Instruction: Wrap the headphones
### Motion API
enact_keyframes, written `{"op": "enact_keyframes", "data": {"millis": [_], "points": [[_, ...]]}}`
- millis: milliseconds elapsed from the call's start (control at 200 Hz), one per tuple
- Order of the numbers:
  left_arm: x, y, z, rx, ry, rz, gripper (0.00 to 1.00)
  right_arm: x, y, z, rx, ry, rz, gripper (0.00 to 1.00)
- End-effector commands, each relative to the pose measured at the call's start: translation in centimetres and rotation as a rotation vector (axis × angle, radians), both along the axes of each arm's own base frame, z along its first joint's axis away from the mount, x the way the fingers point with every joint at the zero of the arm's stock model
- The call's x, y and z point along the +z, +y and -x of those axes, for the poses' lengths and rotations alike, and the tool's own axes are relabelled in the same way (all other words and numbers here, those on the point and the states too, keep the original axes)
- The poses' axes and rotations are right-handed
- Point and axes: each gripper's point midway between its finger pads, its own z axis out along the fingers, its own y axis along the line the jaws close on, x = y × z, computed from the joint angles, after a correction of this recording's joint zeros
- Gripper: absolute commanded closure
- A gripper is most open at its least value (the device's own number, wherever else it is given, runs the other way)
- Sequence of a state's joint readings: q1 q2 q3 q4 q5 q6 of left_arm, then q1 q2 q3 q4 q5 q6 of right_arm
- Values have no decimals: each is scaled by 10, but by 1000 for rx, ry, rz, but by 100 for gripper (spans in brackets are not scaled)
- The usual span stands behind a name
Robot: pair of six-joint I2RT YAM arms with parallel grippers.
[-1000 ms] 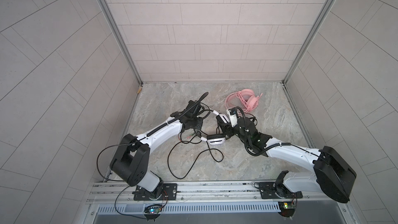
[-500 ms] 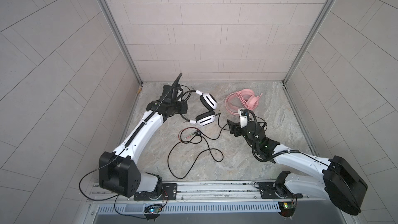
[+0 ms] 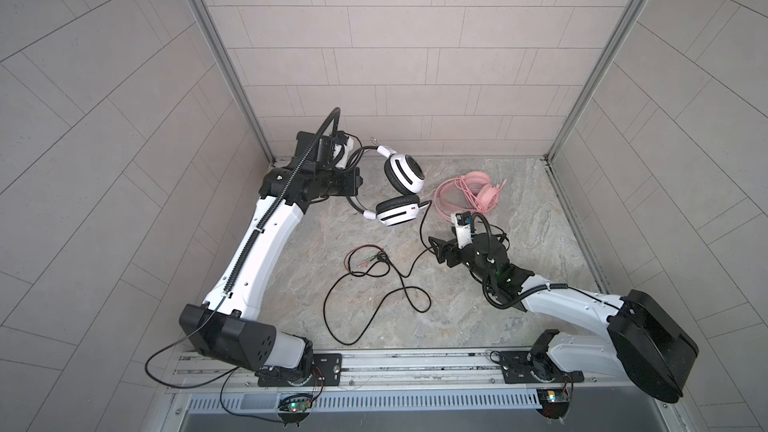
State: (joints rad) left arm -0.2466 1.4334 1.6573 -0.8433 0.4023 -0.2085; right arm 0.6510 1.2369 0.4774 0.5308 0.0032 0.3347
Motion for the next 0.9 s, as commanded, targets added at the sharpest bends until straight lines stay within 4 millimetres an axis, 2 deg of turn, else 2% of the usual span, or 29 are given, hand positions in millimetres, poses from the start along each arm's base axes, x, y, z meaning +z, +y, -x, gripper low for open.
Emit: {"op": "enact_keyframes", "data": {"millis": [0,170,265,395,485,681,751,896], "points": [[28,6,-2,26,-34,39,100,23,-11,-4,-41,-48,-63,14],[31,32,-21,148,12,93,100,30,-57,-12,-160,-40,-172,14],[41,52,-32,270,17,183,100,28,-61,-10,-174,-44,-191,14],[63,82,-48,416,-39,299,100,18,-51,-10,-160,-7,-274,16],[82,84,-51,420,-94,332,100,7,-35,-7,-138,19,-286,17],[102,80,-52,391,-137,367,100,-6,30,0,16,50,-271,17],[105,78,-51,381,-140,381,100,-9,47,-5,50,63,-279,18],[116,74,-47,362,-156,400,100,-23,66,-20,67,83,-280,18]]}}
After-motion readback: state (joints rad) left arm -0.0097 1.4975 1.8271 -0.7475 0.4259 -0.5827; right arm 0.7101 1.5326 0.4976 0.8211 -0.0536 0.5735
